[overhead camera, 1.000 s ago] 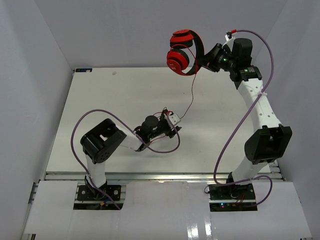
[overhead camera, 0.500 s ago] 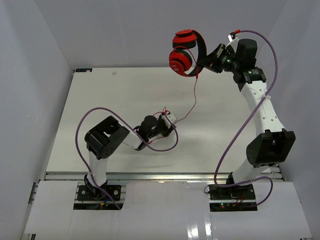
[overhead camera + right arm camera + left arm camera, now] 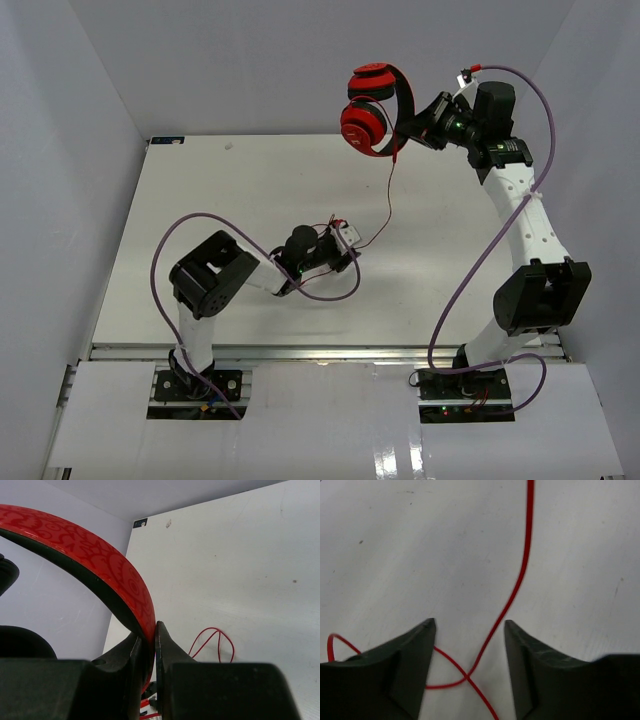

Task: Wrap the headphones

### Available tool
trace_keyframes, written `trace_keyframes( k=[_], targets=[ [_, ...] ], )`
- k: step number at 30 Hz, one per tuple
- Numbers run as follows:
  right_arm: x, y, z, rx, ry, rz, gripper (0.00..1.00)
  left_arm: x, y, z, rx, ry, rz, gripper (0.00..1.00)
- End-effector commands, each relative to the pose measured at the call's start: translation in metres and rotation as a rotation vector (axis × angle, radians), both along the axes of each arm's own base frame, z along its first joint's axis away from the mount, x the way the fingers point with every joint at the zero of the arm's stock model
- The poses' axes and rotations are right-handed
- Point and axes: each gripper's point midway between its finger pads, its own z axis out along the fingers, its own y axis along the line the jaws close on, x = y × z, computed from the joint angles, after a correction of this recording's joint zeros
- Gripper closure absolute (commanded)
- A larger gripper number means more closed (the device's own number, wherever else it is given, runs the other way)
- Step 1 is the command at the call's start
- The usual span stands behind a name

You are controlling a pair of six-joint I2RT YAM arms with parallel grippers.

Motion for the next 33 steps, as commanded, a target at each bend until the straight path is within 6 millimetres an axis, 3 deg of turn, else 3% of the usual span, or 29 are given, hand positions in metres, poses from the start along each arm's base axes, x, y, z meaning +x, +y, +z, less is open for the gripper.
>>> trace_keyframes(
  k=[1,4,7,13,18,23,28,33],
  targets=[
    [-0.021,0.002,0.048,0.052,-0.124,0.026,0.92,0.025,-0.029,0.02,-0.04,-0.054,-0.032,0.42],
    [-0.022,0.002,0.047,0.055,-0.124,0.029,0.92,0.034,-0.035,0.018,-0.042,-0.046,-0.019,0.61],
    [-0.022,0.002,0.046,0.054,-0.123,0.032,0.92,0.033,-0.033,0.016,-0.036,-0.041,-0.021,0.72],
    [-0.028,0.002,0.05,0.04,-0.151,0.051,0.92,0.037,-0.001,0.021,-0.072,-0.002,0.029,0.96],
    [-0.045,0.004,0.054,0.003,-0.198,0.113,0.92,0.058,0.034,0.035,-0.126,0.047,0.057,1.0],
    [-0.062,0.004,0.025,-0.12,-0.226,0.211,0.92,0.076,0.054,0.067,-0.189,0.04,0.025,1.0],
    [-0.077,0.008,-0.001,-0.213,-0.261,0.315,0.92,0.083,0.051,0.081,-0.142,0.022,-0.055,1.0],
    [-0.084,-0.002,-0.017,-0.374,-0.348,0.342,0.92,0.091,0.062,0.102,-0.093,-0.035,-0.049,1.0]
  ],
)
